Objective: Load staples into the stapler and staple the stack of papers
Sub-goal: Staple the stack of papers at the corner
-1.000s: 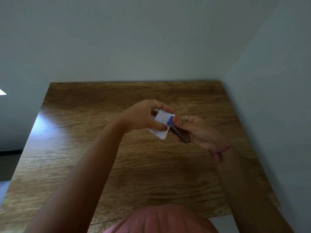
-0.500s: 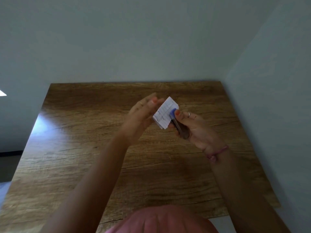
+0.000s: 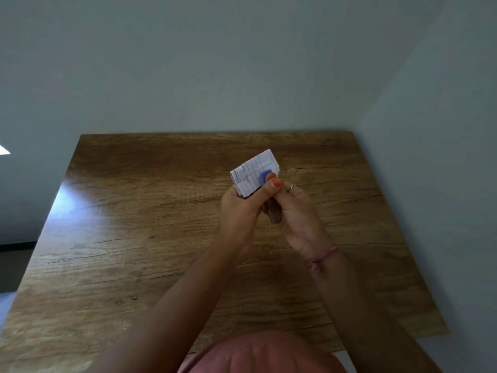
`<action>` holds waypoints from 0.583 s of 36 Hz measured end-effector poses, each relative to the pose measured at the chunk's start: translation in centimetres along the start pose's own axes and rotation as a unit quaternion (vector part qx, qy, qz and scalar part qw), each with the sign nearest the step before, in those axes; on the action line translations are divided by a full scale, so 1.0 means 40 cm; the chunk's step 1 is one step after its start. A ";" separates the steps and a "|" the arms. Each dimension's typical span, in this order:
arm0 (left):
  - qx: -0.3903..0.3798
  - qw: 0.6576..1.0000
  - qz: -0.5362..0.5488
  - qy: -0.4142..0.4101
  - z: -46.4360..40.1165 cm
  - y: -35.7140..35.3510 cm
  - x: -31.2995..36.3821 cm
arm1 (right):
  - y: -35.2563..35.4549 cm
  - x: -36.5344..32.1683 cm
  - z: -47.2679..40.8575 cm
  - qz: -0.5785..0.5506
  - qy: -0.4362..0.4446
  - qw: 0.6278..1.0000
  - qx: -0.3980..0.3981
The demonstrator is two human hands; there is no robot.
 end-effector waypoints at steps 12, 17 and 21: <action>-0.014 0.998 0.054 0.006 -0.008 -0.005 0.023 | -0.002 -0.007 -0.001 0.016 0.028 0.998 0.057; -0.012 0.998 0.061 0.012 -0.016 0.001 0.017 | -0.013 -0.011 -0.003 0.011 0.026 0.998 0.055; -0.037 0.997 0.054 0.029 -0.020 0.006 0.017 | -0.010 -0.008 -0.003 0.012 0.026 0.998 0.059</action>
Point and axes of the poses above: each hand's wrist, its own z-axis away from the middle knuckle, its own y-axis out of the back of the hand, x = y × z, the point moved 8 cm from there along -z, towards the middle knuckle, and after that the axes turned 14 degrees about -x, right-handed, at the moved point
